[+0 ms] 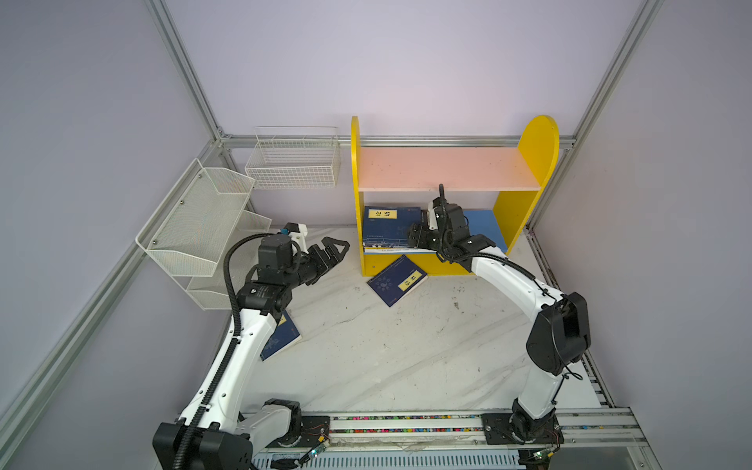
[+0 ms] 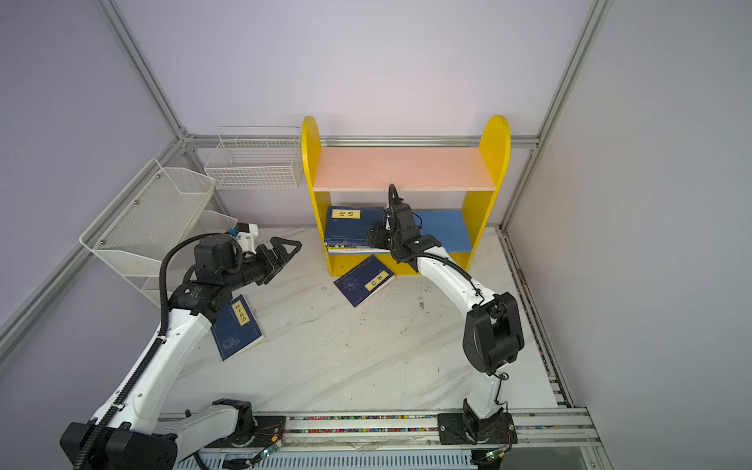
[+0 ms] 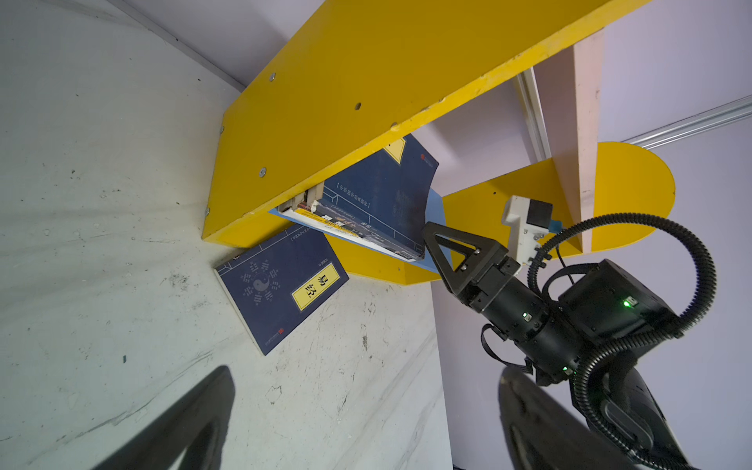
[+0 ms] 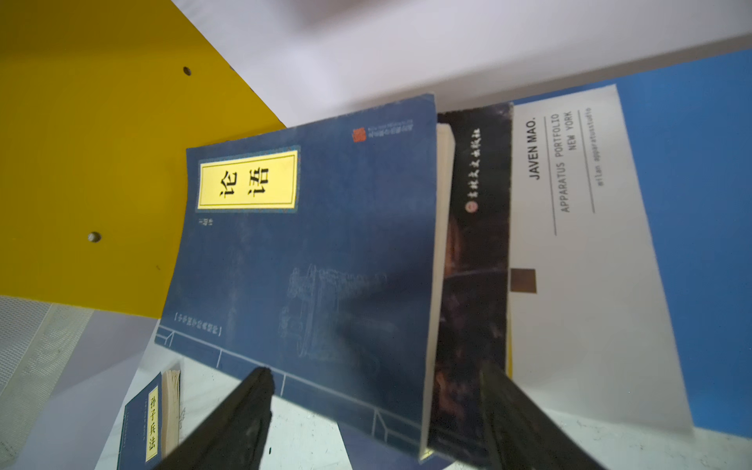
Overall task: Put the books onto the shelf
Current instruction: 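Move both grippers toward the blue yellow-labelled book lying by the shelf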
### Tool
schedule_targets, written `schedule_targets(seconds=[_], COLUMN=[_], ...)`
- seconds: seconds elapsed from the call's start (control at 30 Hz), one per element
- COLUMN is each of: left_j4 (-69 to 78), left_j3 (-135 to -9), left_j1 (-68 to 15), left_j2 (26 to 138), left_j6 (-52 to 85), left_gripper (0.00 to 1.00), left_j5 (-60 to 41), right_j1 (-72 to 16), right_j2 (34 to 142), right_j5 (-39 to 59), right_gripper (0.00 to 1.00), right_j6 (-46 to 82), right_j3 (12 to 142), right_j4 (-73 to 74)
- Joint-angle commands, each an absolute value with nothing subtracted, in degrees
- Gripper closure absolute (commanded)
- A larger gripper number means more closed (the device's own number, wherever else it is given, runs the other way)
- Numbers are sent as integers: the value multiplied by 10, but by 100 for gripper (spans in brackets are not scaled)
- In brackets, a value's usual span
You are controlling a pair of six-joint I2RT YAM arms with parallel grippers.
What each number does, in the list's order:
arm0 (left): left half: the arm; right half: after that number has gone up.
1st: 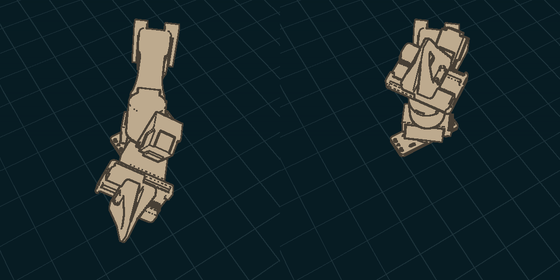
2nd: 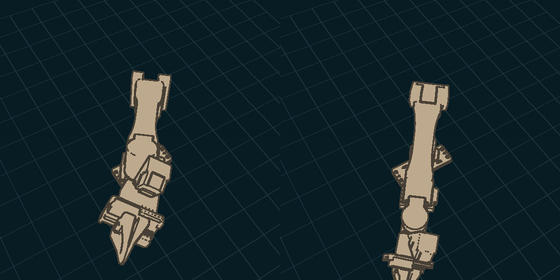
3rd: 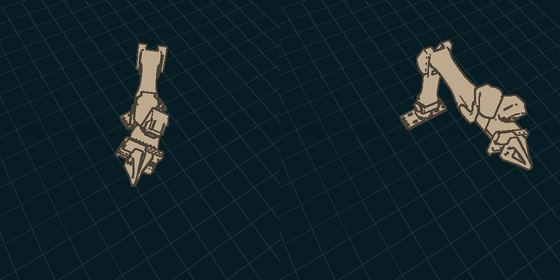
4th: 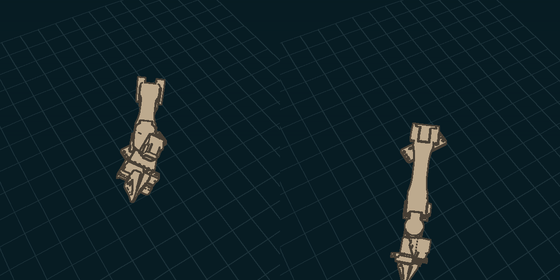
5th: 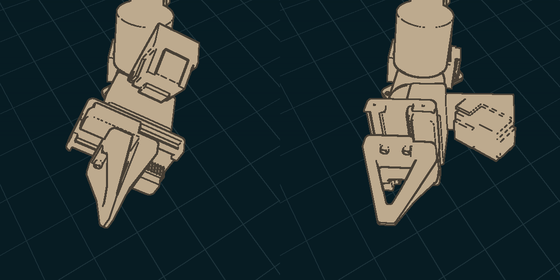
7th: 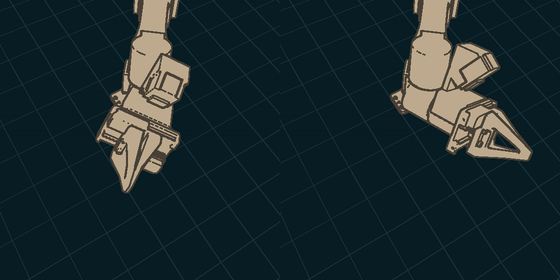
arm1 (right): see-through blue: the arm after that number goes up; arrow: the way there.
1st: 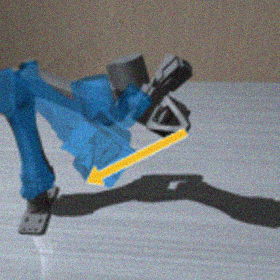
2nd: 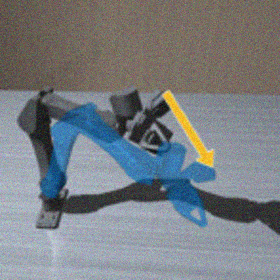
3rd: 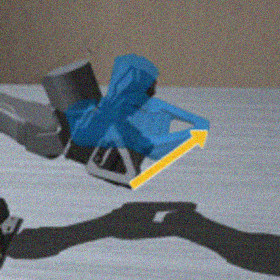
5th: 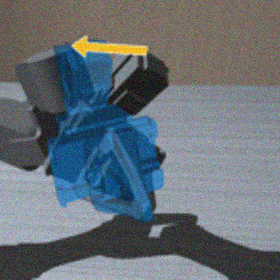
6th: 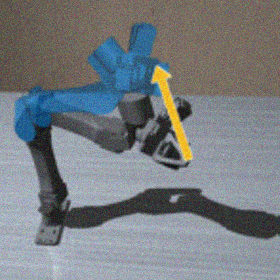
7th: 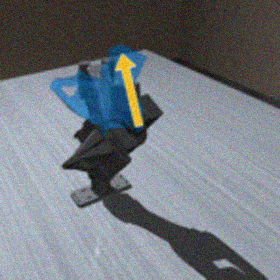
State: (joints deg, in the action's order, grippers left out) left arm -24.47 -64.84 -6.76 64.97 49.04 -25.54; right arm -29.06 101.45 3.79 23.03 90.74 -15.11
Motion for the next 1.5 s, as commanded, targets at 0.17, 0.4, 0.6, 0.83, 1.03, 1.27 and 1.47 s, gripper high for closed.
schedule_targets(seconds=[0.17, 0.4, 0.6, 0.83, 1.03, 1.27, 1.47], left_j4=[-176, -111, 71, 143, 177, 175, 168], left_j3=[-537, -525, -468, -499, -525, -550, -575], left_j1=[-110, -179, -179, -178, -178, -178, -178], left_j2=[665, 793, 857, 950, 1014, 1048, 1074], left_j6=[524, 486, 530, 522, 522, 508, 506], left_gripper=[0, 0, 0, 0, 1, 1, 1], left_j5=[-245, -182, -109, -123, -129, -114, -121], right_j1=[-294, -294, -294, -294, -294, -295, -295], right_j2=[838, 791, 847, 956, 1029, 1109, 1174], right_j5=[21, 72, 92, 97, 70, 80, 79], right_gripper=[20, 27, 33, 36, 45, 40, 35], right_j6=[247, 381, 462, 499, 506, 564, 603], right_j3=[717, 514, 433, 438, 471, 495, 505], right_j4=[-113, 23, 180, 323, 323, 350, 402])
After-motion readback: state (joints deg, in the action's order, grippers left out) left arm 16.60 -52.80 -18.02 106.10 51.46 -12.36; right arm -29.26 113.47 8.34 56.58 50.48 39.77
